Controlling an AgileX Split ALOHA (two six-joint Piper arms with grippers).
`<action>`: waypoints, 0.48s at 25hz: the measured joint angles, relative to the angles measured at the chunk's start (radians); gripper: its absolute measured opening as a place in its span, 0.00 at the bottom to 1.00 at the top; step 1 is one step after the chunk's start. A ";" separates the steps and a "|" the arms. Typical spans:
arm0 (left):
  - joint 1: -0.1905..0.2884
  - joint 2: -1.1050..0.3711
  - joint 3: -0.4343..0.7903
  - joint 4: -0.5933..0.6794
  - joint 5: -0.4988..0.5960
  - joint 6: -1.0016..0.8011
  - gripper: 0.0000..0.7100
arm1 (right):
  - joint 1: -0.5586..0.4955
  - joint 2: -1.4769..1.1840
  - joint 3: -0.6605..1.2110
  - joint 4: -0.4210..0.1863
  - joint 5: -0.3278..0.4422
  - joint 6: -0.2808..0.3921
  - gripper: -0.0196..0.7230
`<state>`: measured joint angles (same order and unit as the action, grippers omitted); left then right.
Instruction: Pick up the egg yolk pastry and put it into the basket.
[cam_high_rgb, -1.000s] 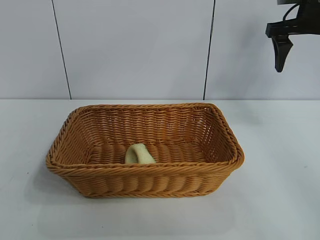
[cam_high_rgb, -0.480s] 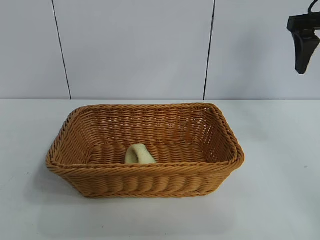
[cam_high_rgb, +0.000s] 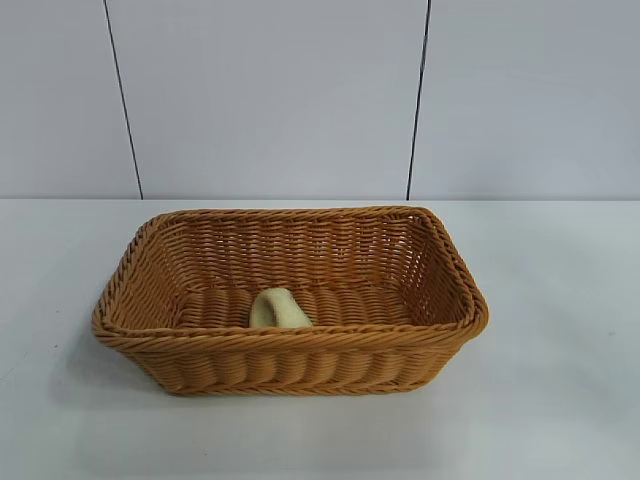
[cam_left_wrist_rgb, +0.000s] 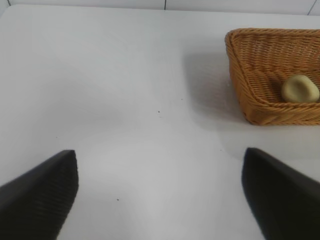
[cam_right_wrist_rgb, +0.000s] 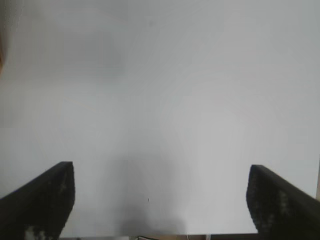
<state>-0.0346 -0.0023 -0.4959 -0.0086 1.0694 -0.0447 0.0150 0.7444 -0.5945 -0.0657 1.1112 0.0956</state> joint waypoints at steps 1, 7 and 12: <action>0.000 0.000 0.000 0.000 0.000 0.000 0.91 | 0.000 -0.050 0.040 0.000 -0.011 0.000 0.93; 0.000 0.000 0.000 0.000 0.000 0.000 0.91 | 0.000 -0.367 0.099 0.016 -0.079 -0.004 0.93; 0.000 0.000 0.000 0.000 0.000 0.000 0.91 | 0.000 -0.554 0.100 0.017 -0.085 -0.004 0.93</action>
<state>-0.0346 -0.0023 -0.4959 -0.0086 1.0694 -0.0447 0.0150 0.1900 -0.4950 -0.0490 1.0266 0.0912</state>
